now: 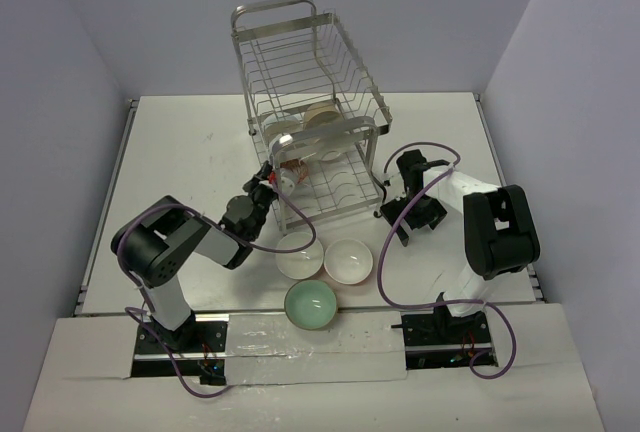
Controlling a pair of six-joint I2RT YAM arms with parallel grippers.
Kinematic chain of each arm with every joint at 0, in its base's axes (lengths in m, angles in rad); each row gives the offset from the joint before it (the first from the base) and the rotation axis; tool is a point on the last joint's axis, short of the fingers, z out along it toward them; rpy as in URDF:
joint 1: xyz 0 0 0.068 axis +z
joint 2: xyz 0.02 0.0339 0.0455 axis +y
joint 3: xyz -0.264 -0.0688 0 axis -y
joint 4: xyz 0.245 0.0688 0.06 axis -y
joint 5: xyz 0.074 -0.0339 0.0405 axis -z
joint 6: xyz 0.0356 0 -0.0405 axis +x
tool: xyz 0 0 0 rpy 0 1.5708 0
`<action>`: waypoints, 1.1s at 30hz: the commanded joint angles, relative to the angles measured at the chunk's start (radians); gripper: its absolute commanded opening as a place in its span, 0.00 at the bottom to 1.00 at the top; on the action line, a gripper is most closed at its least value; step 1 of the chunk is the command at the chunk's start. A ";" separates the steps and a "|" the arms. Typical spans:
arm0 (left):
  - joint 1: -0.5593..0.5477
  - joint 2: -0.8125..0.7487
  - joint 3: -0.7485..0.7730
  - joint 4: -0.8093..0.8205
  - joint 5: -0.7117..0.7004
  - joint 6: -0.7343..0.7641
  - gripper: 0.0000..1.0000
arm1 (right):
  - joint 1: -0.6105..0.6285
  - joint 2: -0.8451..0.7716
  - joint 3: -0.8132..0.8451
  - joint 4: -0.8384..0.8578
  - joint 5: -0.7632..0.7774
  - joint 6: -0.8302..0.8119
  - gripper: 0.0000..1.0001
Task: Load the bowls into the dish rack
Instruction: Insert the bowl into the dish rack.
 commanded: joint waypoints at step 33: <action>-0.073 0.127 0.075 0.437 0.091 0.161 0.17 | -0.023 0.047 -0.017 0.060 0.108 0.000 1.00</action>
